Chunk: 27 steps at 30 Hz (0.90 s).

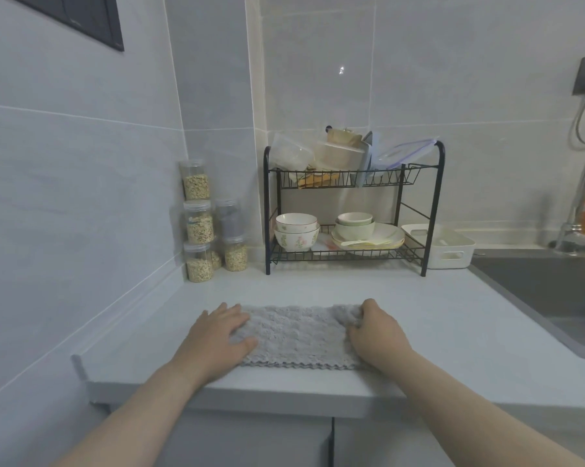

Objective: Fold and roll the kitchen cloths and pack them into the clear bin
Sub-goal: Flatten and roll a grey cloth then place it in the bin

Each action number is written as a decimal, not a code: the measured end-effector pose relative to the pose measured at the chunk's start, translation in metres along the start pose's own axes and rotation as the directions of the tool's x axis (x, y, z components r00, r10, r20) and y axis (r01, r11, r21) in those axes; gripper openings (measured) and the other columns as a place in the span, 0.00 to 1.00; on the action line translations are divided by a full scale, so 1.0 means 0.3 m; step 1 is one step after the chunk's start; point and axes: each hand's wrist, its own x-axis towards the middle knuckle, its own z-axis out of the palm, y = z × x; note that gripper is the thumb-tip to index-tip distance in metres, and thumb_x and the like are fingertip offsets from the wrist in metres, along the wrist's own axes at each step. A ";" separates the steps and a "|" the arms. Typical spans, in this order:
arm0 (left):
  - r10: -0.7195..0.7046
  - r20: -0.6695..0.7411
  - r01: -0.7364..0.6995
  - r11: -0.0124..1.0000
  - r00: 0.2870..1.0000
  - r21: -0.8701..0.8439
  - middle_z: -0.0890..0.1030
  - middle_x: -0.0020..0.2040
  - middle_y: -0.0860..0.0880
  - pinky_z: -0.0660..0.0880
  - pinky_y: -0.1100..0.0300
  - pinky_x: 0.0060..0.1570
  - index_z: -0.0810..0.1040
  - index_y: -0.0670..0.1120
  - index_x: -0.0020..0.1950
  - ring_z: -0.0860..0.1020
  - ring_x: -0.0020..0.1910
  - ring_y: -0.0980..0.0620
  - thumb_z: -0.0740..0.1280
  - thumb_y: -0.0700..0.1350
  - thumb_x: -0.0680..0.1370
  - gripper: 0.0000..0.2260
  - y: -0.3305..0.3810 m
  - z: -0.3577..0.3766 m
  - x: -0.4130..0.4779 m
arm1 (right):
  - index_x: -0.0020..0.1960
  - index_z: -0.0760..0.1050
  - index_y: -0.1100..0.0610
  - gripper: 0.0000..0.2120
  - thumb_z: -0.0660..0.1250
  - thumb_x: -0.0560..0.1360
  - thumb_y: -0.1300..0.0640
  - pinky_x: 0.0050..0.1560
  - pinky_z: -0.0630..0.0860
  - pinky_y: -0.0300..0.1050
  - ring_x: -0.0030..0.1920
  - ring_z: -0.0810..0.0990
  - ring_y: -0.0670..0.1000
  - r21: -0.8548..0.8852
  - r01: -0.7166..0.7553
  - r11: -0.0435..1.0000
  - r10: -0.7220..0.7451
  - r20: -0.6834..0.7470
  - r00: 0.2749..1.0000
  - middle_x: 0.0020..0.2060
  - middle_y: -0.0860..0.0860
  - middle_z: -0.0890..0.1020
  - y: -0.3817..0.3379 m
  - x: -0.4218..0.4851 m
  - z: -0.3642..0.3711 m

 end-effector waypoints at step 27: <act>0.143 0.197 -0.126 0.987 0.970 -0.095 0.54 0.78 0.58 0.49 0.56 0.75 0.60 0.60 0.75 0.53 0.76 0.56 0.59 0.65 0.74 0.30 0.272 0.128 0.064 | 0.61 0.73 0.52 0.20 0.64 0.71 0.66 0.33 0.75 0.45 0.41 0.80 0.58 0.539 -0.172 0.824 0.181 0.037 0.983 0.46 0.59 0.80 0.117 0.030 -0.386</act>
